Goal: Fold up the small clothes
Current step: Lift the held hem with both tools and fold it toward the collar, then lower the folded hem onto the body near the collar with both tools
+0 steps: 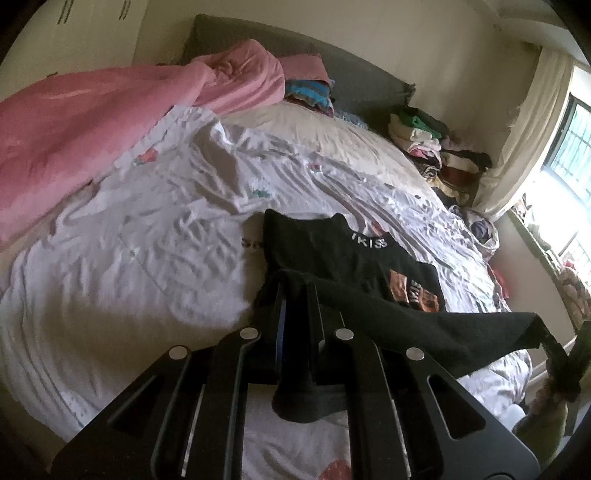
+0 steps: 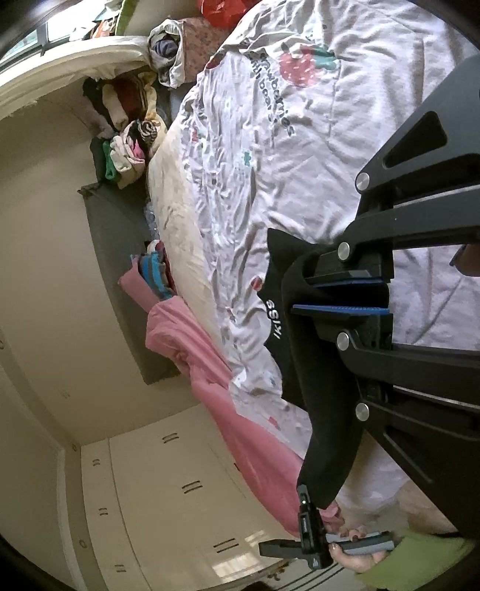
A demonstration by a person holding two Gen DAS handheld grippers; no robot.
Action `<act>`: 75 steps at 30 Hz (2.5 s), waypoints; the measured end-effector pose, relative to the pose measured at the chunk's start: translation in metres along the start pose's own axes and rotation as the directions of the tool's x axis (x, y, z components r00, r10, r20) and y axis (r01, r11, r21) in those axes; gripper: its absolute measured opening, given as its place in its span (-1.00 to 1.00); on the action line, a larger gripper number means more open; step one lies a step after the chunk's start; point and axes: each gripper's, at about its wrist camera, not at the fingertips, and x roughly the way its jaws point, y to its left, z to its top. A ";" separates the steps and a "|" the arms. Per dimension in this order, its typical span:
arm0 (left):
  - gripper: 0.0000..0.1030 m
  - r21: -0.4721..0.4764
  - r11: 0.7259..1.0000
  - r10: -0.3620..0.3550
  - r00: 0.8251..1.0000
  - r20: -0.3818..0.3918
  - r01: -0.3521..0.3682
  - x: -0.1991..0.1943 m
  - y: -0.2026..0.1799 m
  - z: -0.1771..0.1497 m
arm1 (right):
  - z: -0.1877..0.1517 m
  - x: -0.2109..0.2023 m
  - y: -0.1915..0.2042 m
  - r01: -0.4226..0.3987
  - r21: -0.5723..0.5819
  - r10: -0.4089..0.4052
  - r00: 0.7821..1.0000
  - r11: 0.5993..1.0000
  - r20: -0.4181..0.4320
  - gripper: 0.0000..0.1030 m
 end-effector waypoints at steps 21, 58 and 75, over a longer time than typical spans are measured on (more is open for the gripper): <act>-0.93 0.064 0.996 0.061 0.997 0.052 -0.064 0.034 -0.018 0.042 | 0.029 0.045 -0.007 0.076 -0.029 -0.074 0.996 0.997 0.045 -0.86; -0.83 0.091 0.980 0.181 0.983 -0.042 -0.177 0.159 0.011 0.048 | 0.009 0.183 -0.046 0.224 -0.049 -0.229 0.959 0.973 -0.166 -0.53; 0.22 0.147 0.977 0.150 0.988 0.034 -0.154 0.130 -0.017 0.042 | 0.005 0.151 -0.009 0.175 -0.111 -0.186 0.978 0.978 -0.095 0.02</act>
